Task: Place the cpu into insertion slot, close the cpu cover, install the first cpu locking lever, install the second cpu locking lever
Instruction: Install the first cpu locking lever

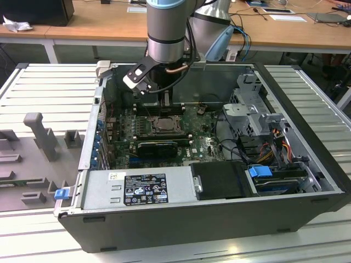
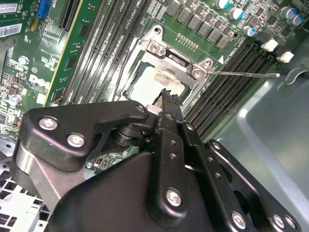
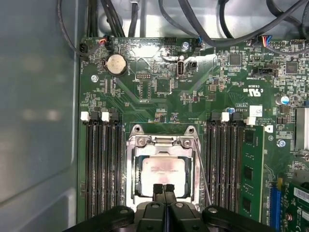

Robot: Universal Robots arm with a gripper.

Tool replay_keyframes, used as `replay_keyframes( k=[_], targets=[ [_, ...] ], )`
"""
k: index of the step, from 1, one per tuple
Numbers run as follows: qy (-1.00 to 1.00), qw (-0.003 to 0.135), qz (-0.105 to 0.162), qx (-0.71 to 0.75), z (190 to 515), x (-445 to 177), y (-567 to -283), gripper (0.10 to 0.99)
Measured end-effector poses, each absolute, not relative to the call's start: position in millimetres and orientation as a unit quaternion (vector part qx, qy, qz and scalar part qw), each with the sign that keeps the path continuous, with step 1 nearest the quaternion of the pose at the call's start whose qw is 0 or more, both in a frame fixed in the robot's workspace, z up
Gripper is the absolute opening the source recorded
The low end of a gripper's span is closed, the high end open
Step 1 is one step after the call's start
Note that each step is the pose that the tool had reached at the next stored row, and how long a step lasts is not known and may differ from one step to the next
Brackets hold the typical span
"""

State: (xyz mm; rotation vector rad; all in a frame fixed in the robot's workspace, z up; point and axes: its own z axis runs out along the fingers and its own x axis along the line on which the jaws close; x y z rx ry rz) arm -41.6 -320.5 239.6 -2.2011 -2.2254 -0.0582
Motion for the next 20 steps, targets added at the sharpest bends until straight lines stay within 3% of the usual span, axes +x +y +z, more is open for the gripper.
replay_keyframes(
  k=[15, 20],
  targets=[
    [-0.711, 0.005, -0.019, -0.703, 278, -42, -321, 0.106],
    [-0.761, 0.007, -0.018, -0.648, 278, -42, -321, 0.106]
  ],
)
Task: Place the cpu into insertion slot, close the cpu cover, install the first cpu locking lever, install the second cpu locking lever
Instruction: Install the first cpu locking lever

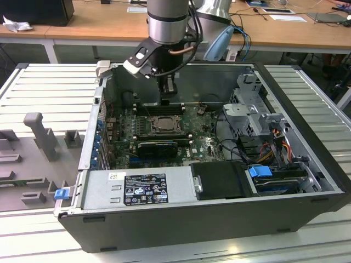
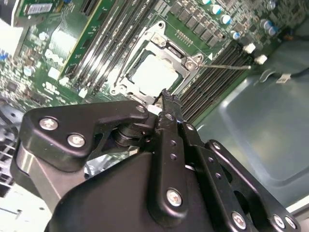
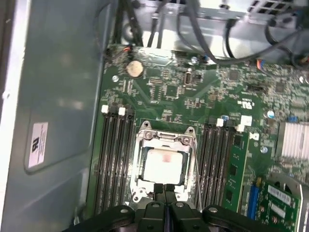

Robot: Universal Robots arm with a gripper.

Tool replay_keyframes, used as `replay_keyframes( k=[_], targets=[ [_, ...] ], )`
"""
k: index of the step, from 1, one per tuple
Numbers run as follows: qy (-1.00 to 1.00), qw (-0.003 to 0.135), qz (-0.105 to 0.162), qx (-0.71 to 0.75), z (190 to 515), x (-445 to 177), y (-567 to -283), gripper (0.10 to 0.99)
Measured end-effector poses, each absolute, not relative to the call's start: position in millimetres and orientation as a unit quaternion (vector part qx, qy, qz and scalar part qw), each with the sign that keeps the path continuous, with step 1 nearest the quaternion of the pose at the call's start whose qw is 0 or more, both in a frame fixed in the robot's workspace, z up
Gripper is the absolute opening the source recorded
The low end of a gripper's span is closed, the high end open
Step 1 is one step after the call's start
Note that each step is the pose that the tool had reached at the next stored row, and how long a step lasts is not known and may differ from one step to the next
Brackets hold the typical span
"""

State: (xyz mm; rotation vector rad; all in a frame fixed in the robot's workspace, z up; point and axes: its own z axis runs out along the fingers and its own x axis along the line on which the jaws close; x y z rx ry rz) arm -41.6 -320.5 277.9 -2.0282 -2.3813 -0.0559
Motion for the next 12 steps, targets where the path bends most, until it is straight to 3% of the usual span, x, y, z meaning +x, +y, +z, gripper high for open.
replay_keyframes(
  k=[12],
  targets=[
    [-0.858, 0.009, -0.017, -0.514, 276.9, -41.9, -320.5, 0.106]
  ],
)
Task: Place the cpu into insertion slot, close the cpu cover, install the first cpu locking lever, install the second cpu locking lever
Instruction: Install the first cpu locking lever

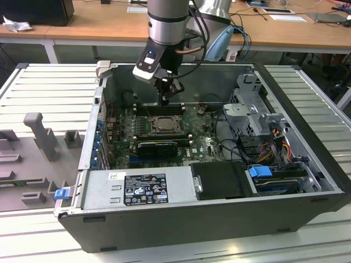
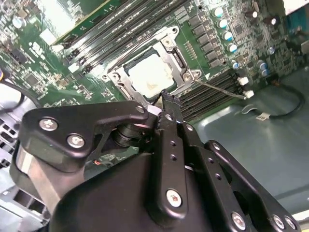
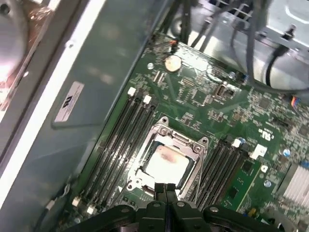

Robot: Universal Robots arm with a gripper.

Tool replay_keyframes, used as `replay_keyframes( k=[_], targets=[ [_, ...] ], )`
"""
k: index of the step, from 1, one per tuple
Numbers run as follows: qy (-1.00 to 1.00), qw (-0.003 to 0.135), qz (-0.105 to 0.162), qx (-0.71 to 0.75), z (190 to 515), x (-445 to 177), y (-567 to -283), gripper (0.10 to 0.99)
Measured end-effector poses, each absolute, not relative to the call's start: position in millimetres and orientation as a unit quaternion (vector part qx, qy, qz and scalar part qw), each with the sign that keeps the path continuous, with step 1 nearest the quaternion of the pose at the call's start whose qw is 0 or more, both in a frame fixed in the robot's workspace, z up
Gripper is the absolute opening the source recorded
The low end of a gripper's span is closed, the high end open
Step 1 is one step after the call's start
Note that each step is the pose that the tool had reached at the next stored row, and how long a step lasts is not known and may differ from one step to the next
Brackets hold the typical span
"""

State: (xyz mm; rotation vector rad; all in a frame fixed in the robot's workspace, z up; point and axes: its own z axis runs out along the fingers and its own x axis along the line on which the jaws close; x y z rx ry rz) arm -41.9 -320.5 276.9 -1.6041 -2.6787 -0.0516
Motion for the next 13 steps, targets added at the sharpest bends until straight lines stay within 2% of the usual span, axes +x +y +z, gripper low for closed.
replay_keyframes(
  k=[13],
  targets=[
    [-0.933, 0.011, -0.015, -0.36, 275.0, -42.2, -320.5, 0.106]
  ],
)
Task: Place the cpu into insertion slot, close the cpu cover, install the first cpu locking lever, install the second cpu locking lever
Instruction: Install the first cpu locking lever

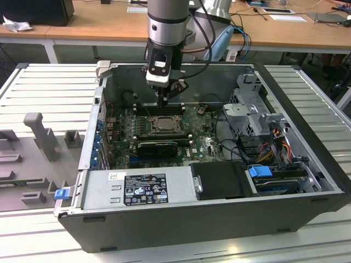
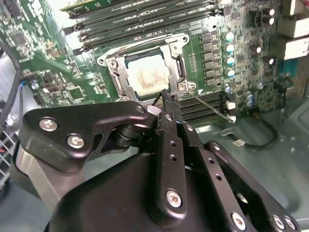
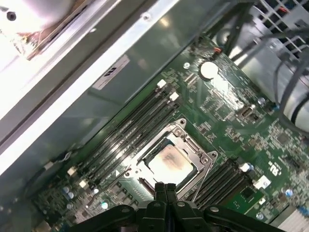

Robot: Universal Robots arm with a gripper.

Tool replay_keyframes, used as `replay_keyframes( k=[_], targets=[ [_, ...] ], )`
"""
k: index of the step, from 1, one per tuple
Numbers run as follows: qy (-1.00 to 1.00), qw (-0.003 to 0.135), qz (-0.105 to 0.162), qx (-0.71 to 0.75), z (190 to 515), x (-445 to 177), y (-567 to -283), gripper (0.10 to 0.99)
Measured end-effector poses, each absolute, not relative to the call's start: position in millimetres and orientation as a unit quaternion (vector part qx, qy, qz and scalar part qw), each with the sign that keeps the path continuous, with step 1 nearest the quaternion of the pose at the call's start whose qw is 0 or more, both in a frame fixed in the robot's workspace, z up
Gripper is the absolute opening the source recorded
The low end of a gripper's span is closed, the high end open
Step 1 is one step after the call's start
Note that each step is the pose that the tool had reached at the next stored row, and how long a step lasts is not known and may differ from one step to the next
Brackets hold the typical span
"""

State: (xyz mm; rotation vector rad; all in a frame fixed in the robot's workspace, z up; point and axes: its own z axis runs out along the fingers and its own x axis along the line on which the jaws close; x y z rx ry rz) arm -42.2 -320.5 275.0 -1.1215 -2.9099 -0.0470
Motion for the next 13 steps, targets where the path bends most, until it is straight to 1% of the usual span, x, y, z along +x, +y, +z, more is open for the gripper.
replay_keyframes(
  k=[13],
  targets=[
    [-0.979, 0.014, -0.013, -0.205, 274.5, -42.2, -320.5, 0.106]
  ],
)
